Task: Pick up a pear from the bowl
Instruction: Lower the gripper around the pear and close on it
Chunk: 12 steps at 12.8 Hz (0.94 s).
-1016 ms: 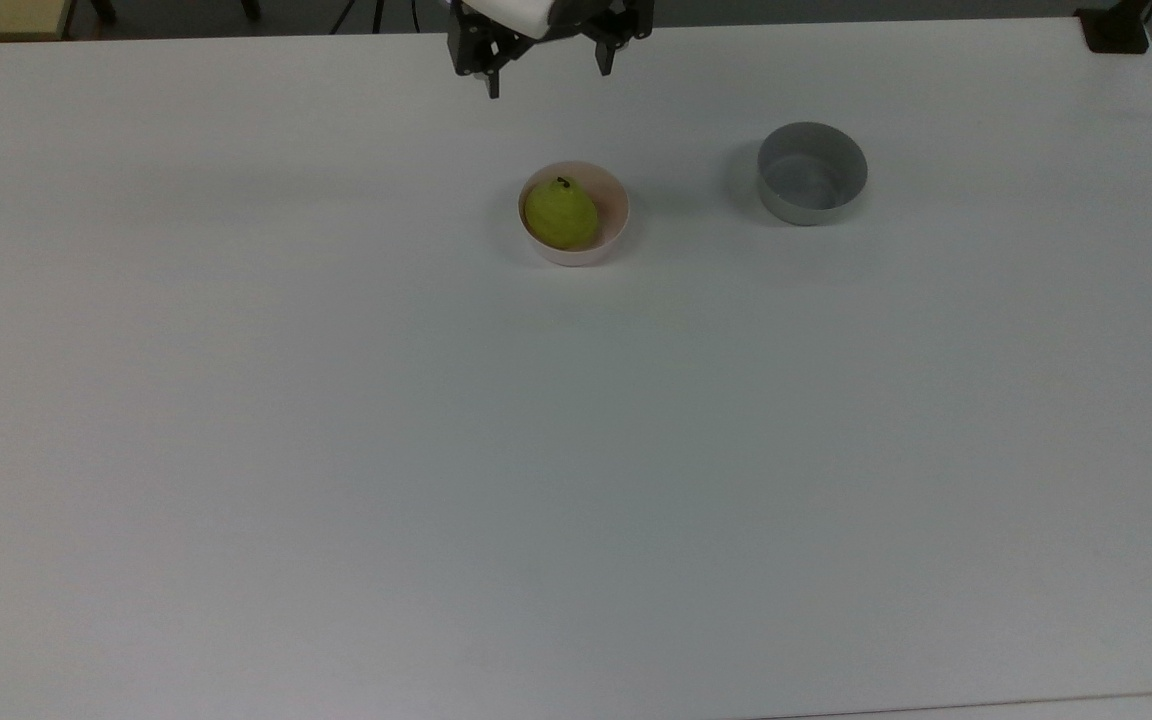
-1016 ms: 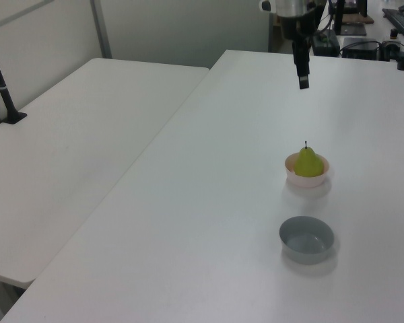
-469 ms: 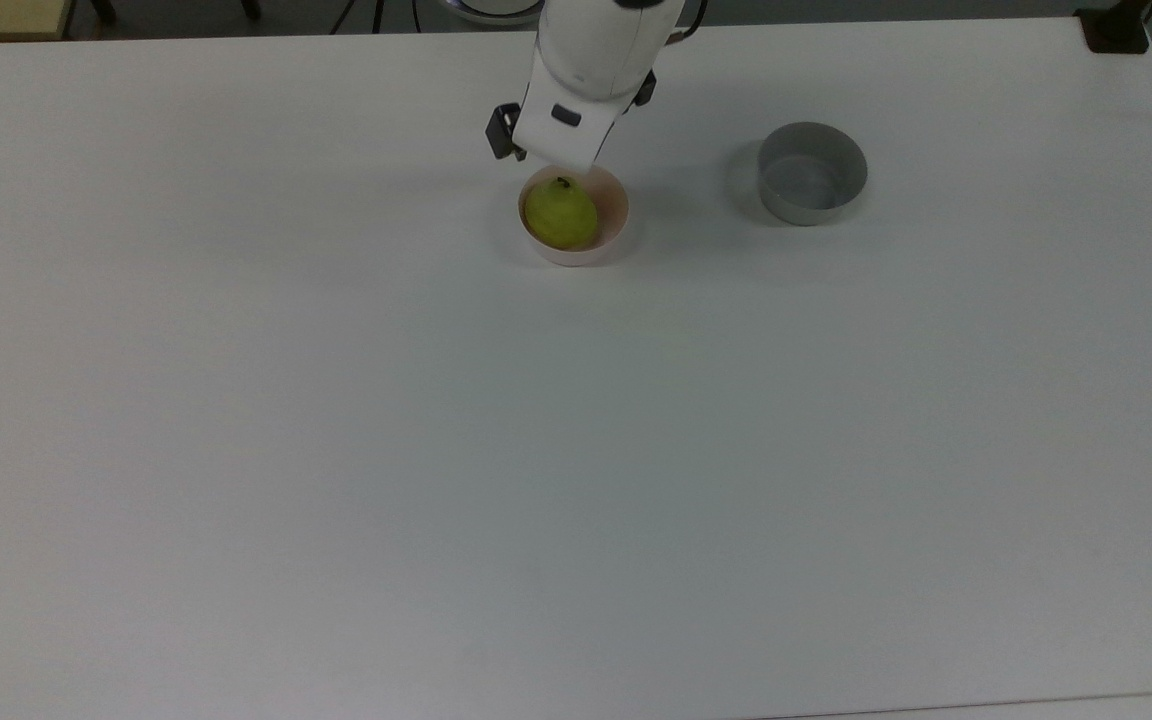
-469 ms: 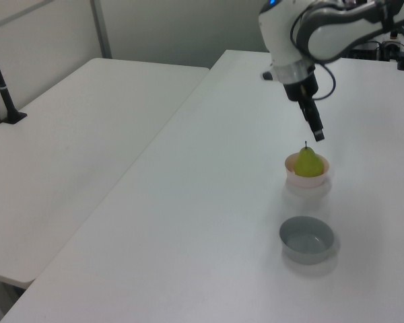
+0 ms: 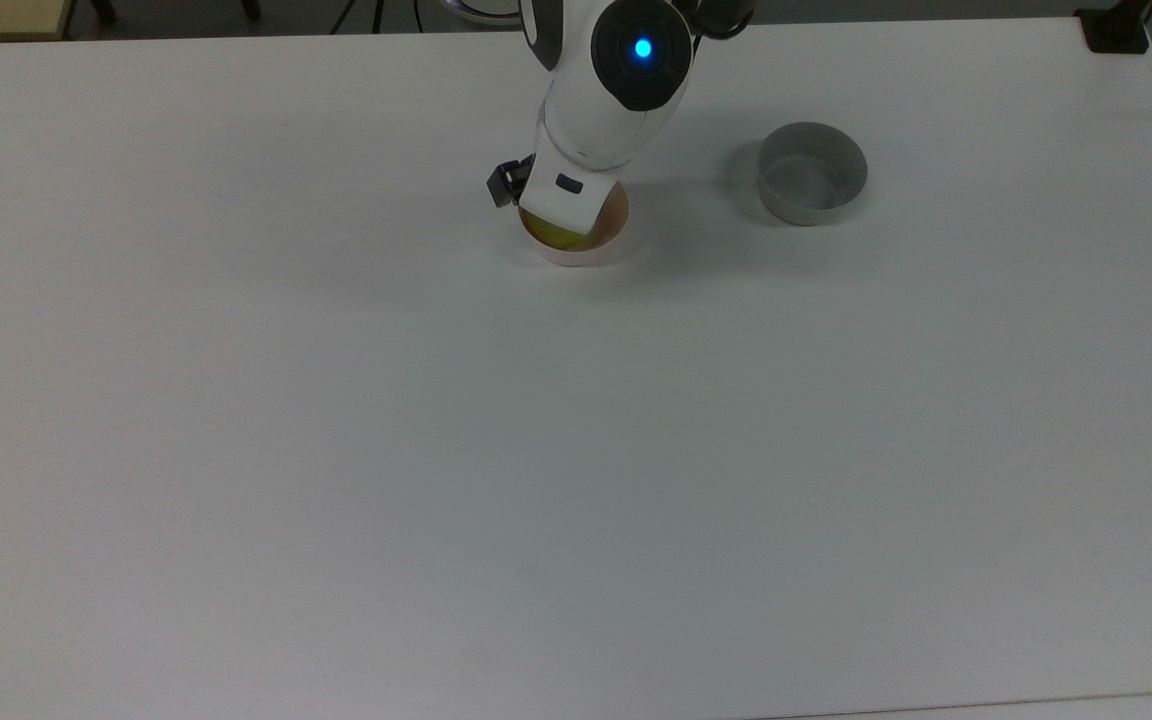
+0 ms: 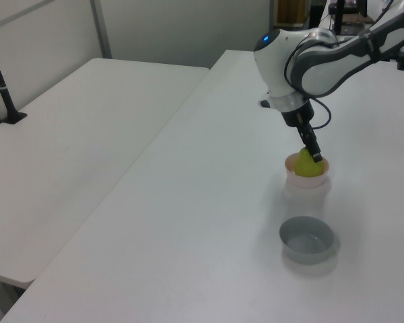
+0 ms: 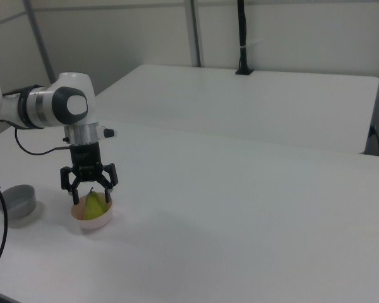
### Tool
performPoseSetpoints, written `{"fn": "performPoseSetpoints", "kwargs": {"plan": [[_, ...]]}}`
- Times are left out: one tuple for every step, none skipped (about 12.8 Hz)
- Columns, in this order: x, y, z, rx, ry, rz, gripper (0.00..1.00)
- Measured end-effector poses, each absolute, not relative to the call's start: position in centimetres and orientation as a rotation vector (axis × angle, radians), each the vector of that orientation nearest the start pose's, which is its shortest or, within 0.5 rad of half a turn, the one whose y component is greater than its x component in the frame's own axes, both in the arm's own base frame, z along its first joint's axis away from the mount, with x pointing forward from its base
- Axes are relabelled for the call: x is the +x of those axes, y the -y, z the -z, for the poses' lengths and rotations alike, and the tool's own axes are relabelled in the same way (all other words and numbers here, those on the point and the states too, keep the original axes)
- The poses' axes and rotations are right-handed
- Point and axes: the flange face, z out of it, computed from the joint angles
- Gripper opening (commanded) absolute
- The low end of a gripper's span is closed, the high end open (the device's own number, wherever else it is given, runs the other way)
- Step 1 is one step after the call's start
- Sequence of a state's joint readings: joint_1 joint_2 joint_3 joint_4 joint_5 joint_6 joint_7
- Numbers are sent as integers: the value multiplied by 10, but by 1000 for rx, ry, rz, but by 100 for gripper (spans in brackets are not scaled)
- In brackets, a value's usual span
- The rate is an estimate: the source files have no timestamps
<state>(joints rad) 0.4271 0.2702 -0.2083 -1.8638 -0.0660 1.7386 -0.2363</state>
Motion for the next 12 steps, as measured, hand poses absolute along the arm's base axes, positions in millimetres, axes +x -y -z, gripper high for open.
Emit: {"fn": "performPoseSetpoints", "kwargs": {"plan": [[561,-126,-346,-3106,759,-625,86],[562,-128,-340,-3108,767,-620,84],[563,-131,-337,-3109,774,-614,82],[563,-132,-334,-3109,778,-618,79],[563,-134,-333,-3107,784,-622,79],[562,-137,-331,-3107,799,-627,79],[561,-140,-329,-3109,817,-634,78],[561,-142,-325,-3110,830,-647,70],[561,-144,-321,-3110,838,-650,59],[562,-145,-318,-3111,843,-647,49],[562,-146,-319,-3113,848,-643,41],[562,-147,-320,-3115,855,-642,38]]}}
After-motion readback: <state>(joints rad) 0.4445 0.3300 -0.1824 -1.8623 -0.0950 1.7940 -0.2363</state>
